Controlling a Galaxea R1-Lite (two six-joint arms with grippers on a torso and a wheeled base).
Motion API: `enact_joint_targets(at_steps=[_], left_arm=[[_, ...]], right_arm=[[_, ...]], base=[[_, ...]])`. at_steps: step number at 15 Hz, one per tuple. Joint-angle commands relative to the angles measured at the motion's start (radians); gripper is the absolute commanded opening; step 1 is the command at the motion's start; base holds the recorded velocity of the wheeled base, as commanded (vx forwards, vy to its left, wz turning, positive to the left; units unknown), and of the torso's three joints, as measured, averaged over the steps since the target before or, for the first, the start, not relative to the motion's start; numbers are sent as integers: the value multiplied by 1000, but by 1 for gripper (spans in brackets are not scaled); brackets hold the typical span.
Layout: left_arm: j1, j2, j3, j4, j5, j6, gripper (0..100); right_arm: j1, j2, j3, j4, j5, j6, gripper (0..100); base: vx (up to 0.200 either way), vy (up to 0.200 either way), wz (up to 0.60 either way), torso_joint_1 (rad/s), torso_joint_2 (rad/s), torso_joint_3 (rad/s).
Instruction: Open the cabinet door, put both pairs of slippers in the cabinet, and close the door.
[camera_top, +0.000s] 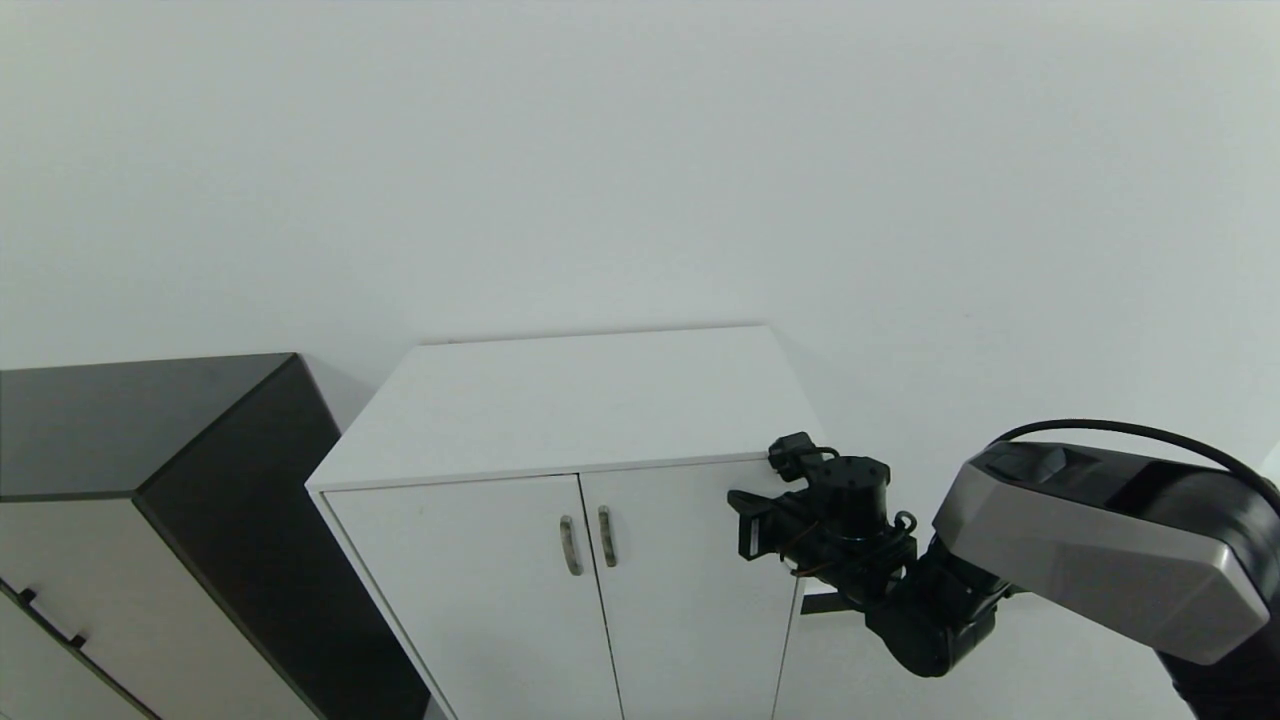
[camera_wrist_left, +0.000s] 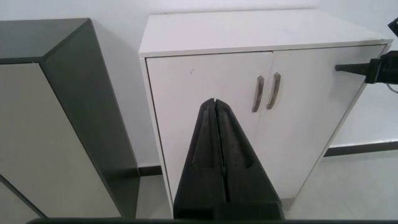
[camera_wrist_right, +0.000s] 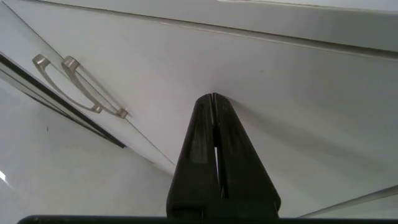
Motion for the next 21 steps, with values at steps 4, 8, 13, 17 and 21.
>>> enact_joint_targets(at_steps=[4,8,13,17,21], left_arm=[[0,1,0,0,0,0,0],[0,1,0,0,0,0,0],[0,1,0,0,0,0,0],[0,1,0,0,-1,2,0],[0,1,0,-2,0,2,0]], right_arm=[[1,6,-1,-1,-1,0,0],[8,-19,39,-13,-2,0,0],[44,-123,228,-137,-2,-85,0],[76,-327,425,-142,-16,-85,0],[48,-531,721,-142,-81,-88,0]], base=[[0,0,0,0,0,0],[0,0,0,0,0,0],[0,0,0,0,0,0],[0,0,0,0,0,0],[0,0,0,0,0,0]])
